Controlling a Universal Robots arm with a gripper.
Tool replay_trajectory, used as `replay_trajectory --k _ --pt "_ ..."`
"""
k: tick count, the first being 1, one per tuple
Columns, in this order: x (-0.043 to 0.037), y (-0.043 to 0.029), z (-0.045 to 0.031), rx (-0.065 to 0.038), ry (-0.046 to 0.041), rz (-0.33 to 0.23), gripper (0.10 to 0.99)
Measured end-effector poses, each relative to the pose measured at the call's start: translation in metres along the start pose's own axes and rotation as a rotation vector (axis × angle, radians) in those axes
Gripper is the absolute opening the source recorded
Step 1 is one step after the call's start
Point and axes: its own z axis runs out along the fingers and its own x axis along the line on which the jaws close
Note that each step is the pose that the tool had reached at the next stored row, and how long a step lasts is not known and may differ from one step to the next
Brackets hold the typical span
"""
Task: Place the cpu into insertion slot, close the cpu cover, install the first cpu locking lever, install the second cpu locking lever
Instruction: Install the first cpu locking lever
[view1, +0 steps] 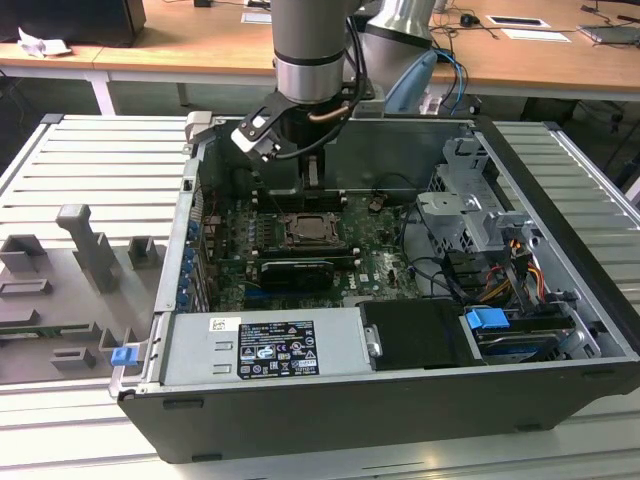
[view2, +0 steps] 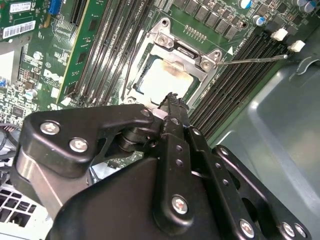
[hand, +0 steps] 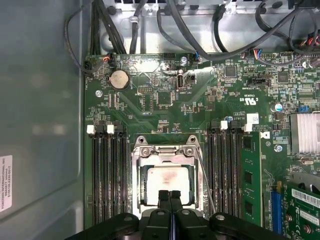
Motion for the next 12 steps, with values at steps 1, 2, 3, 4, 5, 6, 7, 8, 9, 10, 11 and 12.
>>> replay_trajectory --k 1,2,3,4,5,6,7,8,9,10,11,12 --pt "0.0000 0.0000 0.0000 0.000 0.0001 -0.001 0.106" --pt "0.0000 0.0000 -0.0001 0.000 0.0002 -0.006 0.106" --pt "0.0000 0.0000 -0.0001 0.000 0.0006 -0.013 0.106" --pt "0.0000 0.0000 -0.0002 0.001 0.0014 -0.025 0.106" --pt "0.0000 0.0000 -0.0001 0.001 0.0024 -0.038 0.106" --pt "0.0000 0.0000 -0.0001 0.001 0.0031 -0.047 0.106" --pt "0.0000 0.0000 -0.0001 0.001 0.0041 -0.061 0.106" --pt "0.0000 0.0000 -0.0001 0.001 0.0054 -0.079 0.106" --pt "0.0000 0.0000 -0.0001 0.002 0.0063 -0.092 0.106" --pt "0.0000 0.0000 -0.0001 0.002 0.0073 -0.104 0.106" --pt "0.0000 0.0000 -0.0001 0.002 0.0081 -0.115 0.106" --pt "0.0000 0.0000 -0.0001 0.002 0.0093 -0.132 0.106"
